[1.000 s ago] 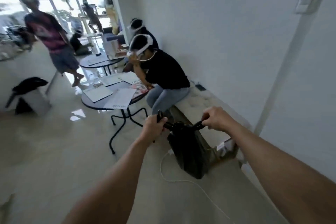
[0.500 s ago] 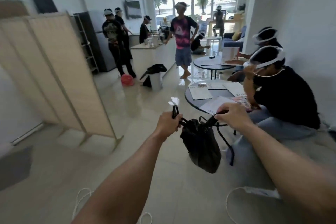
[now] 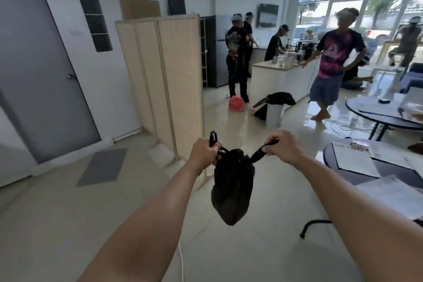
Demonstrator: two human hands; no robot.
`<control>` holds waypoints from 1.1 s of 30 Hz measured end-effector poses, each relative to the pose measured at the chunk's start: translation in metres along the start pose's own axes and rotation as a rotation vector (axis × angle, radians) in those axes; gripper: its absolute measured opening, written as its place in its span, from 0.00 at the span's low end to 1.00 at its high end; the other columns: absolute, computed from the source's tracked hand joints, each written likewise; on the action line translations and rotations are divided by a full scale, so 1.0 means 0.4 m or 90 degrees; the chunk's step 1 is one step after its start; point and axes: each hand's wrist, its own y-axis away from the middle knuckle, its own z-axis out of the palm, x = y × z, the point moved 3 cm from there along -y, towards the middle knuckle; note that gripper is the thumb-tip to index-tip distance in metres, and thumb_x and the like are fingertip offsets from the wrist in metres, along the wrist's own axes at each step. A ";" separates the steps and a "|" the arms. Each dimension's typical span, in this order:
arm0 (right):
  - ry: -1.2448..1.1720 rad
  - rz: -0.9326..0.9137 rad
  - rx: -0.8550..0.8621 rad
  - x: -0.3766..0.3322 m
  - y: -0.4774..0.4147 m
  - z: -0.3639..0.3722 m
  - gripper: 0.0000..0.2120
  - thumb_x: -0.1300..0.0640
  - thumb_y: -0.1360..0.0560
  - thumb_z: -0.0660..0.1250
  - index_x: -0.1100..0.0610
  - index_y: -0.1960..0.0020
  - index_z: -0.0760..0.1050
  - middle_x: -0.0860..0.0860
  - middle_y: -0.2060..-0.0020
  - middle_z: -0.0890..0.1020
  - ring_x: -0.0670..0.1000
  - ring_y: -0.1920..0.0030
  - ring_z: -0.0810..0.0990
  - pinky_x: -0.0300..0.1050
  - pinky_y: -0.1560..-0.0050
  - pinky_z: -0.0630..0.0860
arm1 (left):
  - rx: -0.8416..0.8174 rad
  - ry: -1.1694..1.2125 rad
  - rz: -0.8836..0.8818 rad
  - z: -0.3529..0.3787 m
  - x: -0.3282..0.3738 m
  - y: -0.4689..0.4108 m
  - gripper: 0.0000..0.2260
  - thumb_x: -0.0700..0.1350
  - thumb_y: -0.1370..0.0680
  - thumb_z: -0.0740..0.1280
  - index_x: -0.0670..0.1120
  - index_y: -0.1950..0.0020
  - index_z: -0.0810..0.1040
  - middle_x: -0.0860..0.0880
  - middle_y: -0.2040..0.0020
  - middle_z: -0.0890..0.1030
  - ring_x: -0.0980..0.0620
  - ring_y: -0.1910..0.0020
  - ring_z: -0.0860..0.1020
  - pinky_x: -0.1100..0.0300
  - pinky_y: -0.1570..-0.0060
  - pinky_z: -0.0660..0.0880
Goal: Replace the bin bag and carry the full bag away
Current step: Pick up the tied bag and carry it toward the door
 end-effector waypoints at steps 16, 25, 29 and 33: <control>0.014 -0.182 -0.276 -0.203 -0.739 0.400 0.06 0.64 0.32 0.73 0.56 0.63 0.79 0.56 0.67 0.85 0.57 0.60 0.85 0.46 0.63 0.77 | 0.233 -0.078 -0.168 -0.290 -0.257 -0.478 0.13 0.45 0.20 0.63 0.41 0.63 0.76 0.47 0.74 0.78 0.55 0.80 0.74 0.61 0.71 0.74; 0.021 -0.250 -0.370 -0.323 -1.089 0.670 0.06 0.64 0.32 0.73 0.56 0.62 0.79 0.52 0.71 0.84 0.49 0.70 0.81 0.43 0.69 0.73 | 0.333 -0.093 -0.252 -0.444 -0.420 -0.710 0.14 0.46 0.20 0.63 0.42 0.64 0.75 0.44 0.72 0.80 0.49 0.77 0.75 0.60 0.71 0.73; 0.030 -0.287 -0.385 -0.396 -1.231 0.828 0.05 0.64 0.33 0.73 0.56 0.62 0.80 0.51 0.71 0.84 0.46 0.71 0.81 0.41 0.69 0.74 | 0.363 -0.064 -0.272 -0.550 -0.542 -0.845 0.14 0.46 0.20 0.63 0.43 0.65 0.73 0.44 0.72 0.79 0.47 0.76 0.75 0.55 0.68 0.75; 0.086 -0.308 -0.409 -0.488 -1.374 0.984 0.03 0.63 0.33 0.73 0.57 0.61 0.81 0.50 0.69 0.84 0.45 0.69 0.81 0.40 0.69 0.74 | 0.371 -0.041 -0.293 -0.679 -0.655 -1.006 0.14 0.45 0.20 0.63 0.42 0.64 0.74 0.45 0.72 0.78 0.52 0.78 0.74 0.62 0.75 0.73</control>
